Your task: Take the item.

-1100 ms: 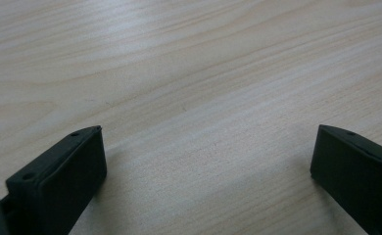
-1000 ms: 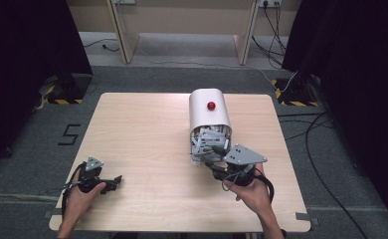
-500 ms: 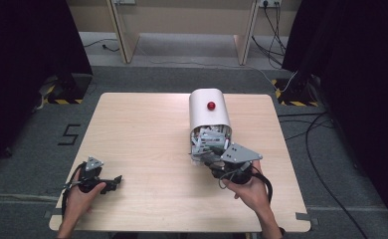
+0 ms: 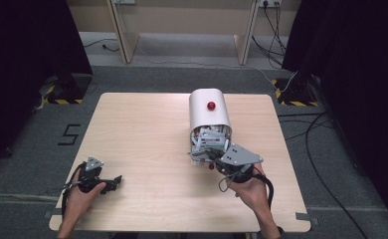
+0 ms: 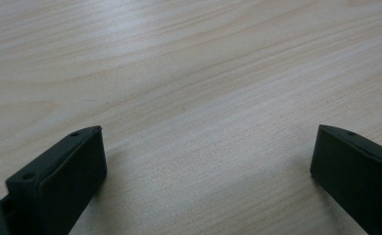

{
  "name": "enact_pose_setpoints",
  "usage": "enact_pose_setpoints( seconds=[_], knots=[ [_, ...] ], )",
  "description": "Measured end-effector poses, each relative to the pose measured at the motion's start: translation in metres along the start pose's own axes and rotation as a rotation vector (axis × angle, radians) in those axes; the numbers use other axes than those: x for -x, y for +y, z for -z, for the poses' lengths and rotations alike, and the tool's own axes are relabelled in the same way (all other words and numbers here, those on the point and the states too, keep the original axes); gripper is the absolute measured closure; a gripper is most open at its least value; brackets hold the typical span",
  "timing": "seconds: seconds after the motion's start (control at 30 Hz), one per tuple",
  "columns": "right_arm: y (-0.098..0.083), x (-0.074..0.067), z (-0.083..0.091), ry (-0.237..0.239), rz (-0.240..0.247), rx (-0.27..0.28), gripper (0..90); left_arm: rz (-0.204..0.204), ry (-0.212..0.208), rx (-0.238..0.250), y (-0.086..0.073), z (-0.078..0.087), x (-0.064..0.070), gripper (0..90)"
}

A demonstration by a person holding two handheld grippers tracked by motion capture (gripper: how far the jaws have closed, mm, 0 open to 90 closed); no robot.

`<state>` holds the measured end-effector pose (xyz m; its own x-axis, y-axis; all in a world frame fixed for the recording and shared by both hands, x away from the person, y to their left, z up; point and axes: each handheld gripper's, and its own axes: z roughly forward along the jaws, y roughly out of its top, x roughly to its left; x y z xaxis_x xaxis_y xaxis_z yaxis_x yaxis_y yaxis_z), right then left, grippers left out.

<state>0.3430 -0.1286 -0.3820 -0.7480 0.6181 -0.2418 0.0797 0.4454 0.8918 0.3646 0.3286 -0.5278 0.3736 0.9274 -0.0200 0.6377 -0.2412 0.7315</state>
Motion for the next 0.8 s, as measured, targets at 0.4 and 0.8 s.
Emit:
enact_pose_setpoints(
  seconds=[0.4,0.8],
  knots=[
    [0.006,0.001,0.014,-0.015,-0.005,0.064,88.1,0.0,0.0,0.0,0.0,0.0,0.0,0.0],
    [0.015,0.008,0.041,-0.051,-0.015,0.152,89.0,0.0,0.0,0.0,0.0,0.0,0.0,0.0]
  ],
)
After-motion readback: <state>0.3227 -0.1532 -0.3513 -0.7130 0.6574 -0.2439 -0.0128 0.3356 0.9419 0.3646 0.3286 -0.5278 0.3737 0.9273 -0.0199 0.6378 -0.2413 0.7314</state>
